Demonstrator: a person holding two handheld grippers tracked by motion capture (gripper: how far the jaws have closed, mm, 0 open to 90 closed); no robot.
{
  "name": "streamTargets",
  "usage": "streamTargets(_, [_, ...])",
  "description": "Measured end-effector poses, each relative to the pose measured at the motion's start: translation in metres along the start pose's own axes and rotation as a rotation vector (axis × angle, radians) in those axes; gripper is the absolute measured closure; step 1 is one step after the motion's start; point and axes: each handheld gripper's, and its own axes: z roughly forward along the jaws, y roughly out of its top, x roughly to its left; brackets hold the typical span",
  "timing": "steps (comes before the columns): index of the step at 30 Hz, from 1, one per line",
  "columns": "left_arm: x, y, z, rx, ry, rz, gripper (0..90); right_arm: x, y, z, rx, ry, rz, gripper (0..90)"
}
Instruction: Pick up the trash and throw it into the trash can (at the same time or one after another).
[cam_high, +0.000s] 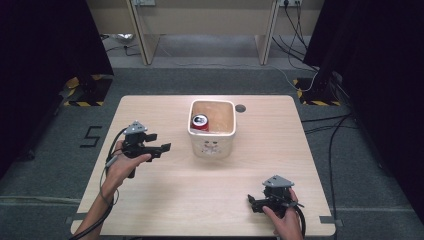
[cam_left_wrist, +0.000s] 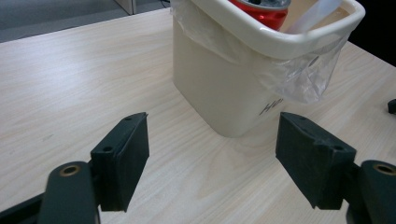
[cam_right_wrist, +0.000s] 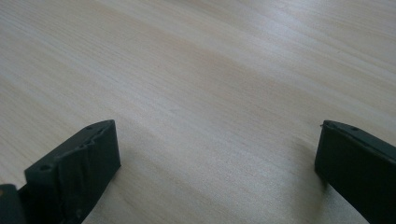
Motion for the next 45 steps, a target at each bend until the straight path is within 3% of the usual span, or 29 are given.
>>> streamTargets(27, [-0.003, -0.047, -0.001, 0.004, 0.027, 0.002, 24.0, 0.001, 0.0, 0.0, 0.003, 0.001, 0.0, 0.4])
streamTargets(45, [-0.01, -0.082, 0.01, 0.077, 0.063, 0.046, 23.9, 0.001, 0.0, 0.0, 0.003, 0.002, 0.0, 0.4])
